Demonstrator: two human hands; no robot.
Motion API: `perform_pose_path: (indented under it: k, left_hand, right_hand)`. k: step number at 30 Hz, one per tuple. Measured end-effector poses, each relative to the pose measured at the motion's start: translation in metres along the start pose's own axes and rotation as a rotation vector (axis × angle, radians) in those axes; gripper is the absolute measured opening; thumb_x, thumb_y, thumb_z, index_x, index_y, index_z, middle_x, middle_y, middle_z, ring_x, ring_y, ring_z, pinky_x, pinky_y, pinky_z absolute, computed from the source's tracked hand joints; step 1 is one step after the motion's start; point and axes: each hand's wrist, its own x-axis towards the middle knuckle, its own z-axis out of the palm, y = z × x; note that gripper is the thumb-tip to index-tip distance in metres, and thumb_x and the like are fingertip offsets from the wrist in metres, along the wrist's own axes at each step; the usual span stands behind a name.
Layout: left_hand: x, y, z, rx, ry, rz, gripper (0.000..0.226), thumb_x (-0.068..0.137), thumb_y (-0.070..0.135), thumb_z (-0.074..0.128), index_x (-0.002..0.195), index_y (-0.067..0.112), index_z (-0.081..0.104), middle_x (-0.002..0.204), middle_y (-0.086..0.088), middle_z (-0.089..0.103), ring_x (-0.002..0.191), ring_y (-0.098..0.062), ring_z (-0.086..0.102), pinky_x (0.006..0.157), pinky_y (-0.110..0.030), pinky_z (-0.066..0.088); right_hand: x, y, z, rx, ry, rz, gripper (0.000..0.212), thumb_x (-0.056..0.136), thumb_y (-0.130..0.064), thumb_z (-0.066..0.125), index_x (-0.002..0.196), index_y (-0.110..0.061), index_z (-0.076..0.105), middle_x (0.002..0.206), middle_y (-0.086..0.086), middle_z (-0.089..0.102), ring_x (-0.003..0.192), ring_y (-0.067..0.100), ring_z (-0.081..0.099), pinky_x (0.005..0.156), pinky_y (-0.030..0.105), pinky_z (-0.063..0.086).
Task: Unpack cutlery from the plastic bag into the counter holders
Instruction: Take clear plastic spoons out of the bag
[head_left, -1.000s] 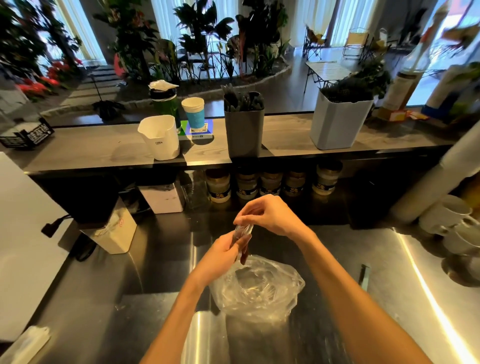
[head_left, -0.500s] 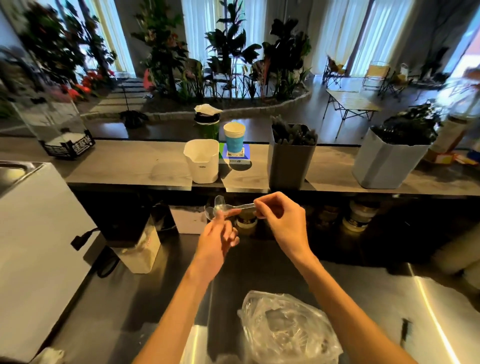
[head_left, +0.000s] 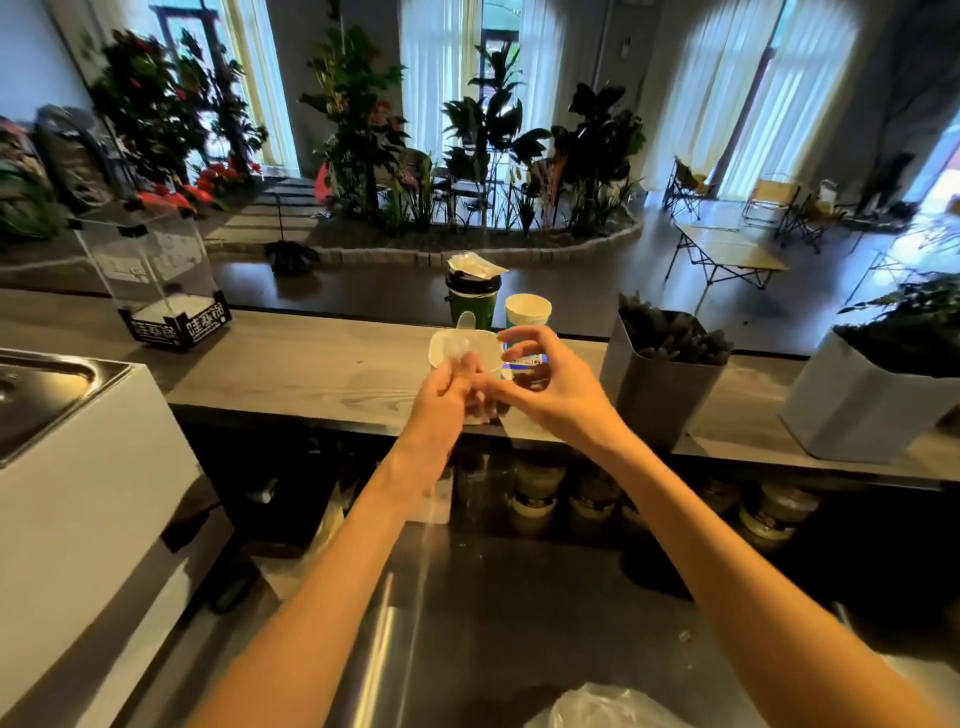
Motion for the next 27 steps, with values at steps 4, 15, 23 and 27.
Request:
perform_pose_path:
  k: [4,15,23,27]
  left_hand:
    - [0.035,0.018,-0.012,0.143,-0.215,0.139,0.037,0.109,0.012,0.03,0.109,0.035,0.059,0.074,0.002,0.052,0.065,-0.009,0.047,0.06,-0.022,0.045]
    - [0.11,0.025,-0.037,0.498,-0.433,0.191,0.029,0.107,0.009,0.038,0.125,0.008,0.06,0.09,0.0,0.067,0.077,-0.01,0.059,0.066,-0.021,0.047]
    - [0.143,0.015,-0.041,1.05,-0.285,0.249,0.024,0.092,0.026,0.072,0.109,0.008,0.071,0.097,0.0,0.056,0.087,-0.019,0.052,0.074,-0.031,0.045]
    - [0.132,0.022,-0.043,1.072,-0.267,0.27,0.026,0.079,0.029,0.083,0.098,0.014,0.074,0.087,0.0,0.064,0.077,-0.013,0.057,0.069,-0.024,0.047]
  right_hand:
    - [0.056,-0.016,-0.01,-0.075,-0.104,-0.061,0.055,0.081,-0.041,0.081,0.131,-0.028,0.06,0.112,-0.007,0.068,0.09,0.004,0.068,0.075,0.017,0.054]
    - [0.127,-0.012,-0.037,-0.242,-0.193,-0.117,0.028,0.079,-0.043,0.082,0.1,-0.027,0.077,0.099,-0.005,0.076,0.097,0.015,0.072,0.092,0.04,0.058]
    - [0.132,0.012,-0.019,-0.351,-0.131,-0.142,0.02,0.079,-0.025,0.085,0.095,-0.014,0.079,0.093,0.0,0.077,0.08,0.007,0.07,0.077,0.022,0.057]
    - [0.124,0.024,0.0,-0.409,-0.14,-0.156,0.02,0.08,-0.022,0.084,0.095,-0.012,0.078,0.085,-0.007,0.071,0.073,0.002,0.064,0.071,0.014,0.05]
